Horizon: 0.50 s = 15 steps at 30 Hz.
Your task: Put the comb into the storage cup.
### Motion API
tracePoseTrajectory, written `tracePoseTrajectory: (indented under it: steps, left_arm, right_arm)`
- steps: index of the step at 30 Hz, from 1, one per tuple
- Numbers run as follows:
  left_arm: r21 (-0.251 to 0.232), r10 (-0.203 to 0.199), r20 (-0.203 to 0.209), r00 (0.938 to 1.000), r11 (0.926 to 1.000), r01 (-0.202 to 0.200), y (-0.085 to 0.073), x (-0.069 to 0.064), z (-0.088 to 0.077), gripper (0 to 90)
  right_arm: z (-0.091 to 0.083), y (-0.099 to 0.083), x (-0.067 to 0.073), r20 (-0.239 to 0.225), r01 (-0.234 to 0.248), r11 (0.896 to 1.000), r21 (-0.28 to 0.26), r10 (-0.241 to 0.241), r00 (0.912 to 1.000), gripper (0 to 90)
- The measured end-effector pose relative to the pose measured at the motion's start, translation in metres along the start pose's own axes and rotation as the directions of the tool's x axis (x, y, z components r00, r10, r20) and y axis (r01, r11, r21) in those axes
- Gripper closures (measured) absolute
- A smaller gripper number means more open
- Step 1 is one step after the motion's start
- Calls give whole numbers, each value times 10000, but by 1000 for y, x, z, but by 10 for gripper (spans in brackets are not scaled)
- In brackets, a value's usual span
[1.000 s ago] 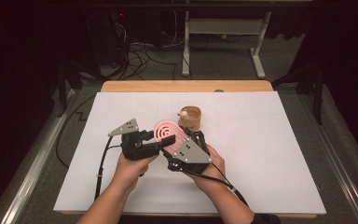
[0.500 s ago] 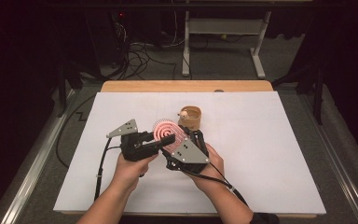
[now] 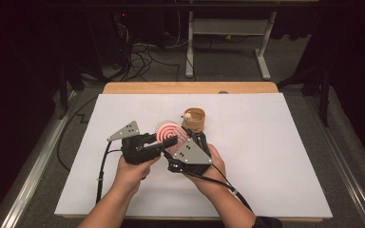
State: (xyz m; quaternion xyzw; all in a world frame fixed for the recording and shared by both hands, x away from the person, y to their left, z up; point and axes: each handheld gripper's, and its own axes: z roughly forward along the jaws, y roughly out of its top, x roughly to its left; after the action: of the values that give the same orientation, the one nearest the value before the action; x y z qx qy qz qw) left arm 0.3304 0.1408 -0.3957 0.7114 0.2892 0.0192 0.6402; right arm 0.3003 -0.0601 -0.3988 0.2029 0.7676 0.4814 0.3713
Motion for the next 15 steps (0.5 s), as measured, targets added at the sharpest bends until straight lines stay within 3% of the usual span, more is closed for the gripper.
tracePoseTrajectory:
  steps: [10, 15]
  left_arm:
    - [69, 224, -37, 9997, 9997, -224, 0, -3, 2, 631]
    - [43, 303, -141, 9994, 9995, -302, 0, -4, 1, 632]
  right_arm:
    - [1, -1, 0, -291, 14, 9999, 140, -10, 9996, 142]
    - [0, -3, 2, -75, -21, 10000, 97, 21, 10000, 84]
